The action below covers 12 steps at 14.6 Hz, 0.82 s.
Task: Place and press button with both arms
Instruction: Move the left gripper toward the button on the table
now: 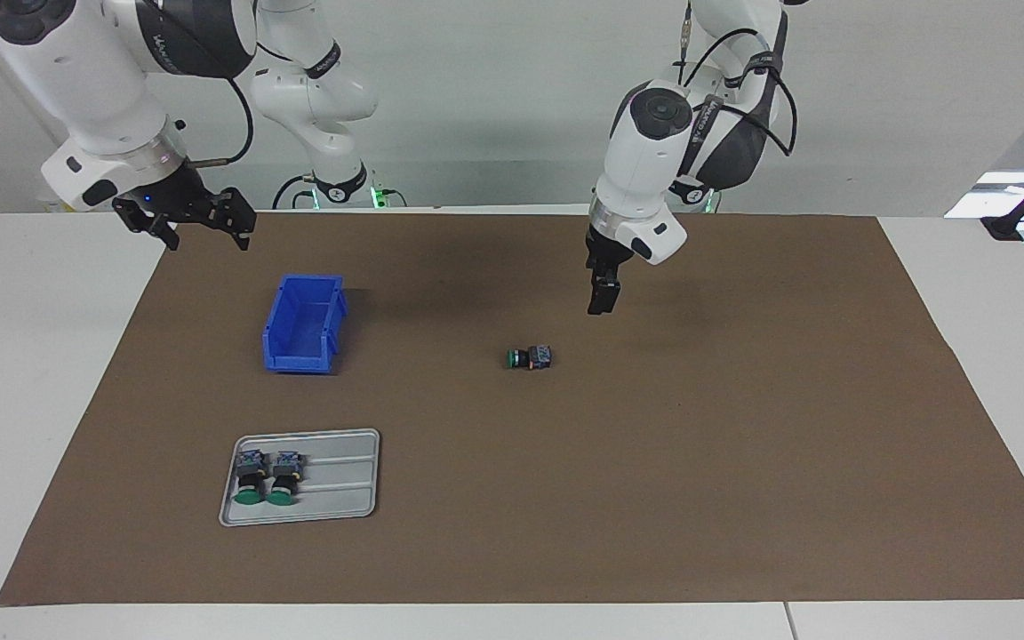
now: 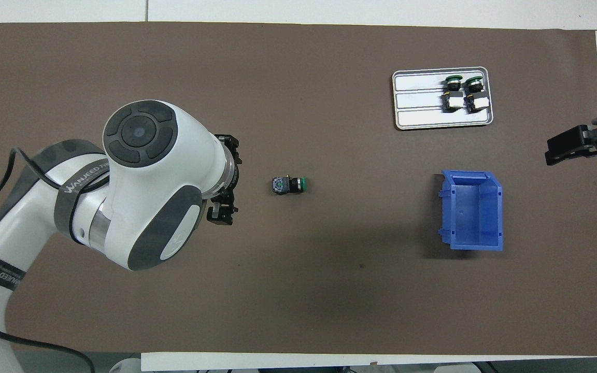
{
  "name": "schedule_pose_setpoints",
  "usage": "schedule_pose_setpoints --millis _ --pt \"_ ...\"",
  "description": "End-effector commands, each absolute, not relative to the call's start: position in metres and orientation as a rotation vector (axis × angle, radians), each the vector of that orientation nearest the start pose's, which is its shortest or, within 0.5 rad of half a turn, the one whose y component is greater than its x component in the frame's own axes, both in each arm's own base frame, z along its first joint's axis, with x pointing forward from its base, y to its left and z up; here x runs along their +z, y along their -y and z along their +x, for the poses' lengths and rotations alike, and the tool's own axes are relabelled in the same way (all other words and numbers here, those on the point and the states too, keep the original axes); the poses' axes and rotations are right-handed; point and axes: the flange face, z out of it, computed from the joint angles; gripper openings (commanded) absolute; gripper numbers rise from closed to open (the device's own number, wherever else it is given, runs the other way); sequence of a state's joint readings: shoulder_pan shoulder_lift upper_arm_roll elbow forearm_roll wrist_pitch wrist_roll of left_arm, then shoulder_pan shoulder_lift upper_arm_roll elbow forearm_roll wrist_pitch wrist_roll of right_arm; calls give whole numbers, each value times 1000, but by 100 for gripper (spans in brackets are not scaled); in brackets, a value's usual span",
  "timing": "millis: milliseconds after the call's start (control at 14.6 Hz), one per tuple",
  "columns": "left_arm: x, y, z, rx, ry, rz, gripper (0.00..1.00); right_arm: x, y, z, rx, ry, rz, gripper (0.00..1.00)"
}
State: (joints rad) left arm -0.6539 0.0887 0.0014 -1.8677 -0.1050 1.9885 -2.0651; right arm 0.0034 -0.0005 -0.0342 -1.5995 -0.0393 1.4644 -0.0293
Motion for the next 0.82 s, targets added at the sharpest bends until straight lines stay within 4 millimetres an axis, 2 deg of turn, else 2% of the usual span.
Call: schedule_pose_setpoints --millis 0,137,274,412,549,686,754 --pt "448 381 460 148 2181 -2353 96 602 24 534 206 33 -3144 100" --pt "449 393 460 136 2219 -2396 96 603 23 533 206 57 -3143 100" --pt "427 415 451 142 2239 -2353 95 603 23 533 206 57 -3143 100" --pt "414 423 451 145 2249 -2333 95 602 23 533 211 48 -3143 100" --pt "390 436 449 147 2260 -2288 95 603 23 533 211 40 -3143 100" --pt "369 452 460 187 2263 -2256 95 602 25 532 221 38 -3142 100" --pt "365 454 464 193 2282 -2244 95 602 25 532 221 38 -3142 100"
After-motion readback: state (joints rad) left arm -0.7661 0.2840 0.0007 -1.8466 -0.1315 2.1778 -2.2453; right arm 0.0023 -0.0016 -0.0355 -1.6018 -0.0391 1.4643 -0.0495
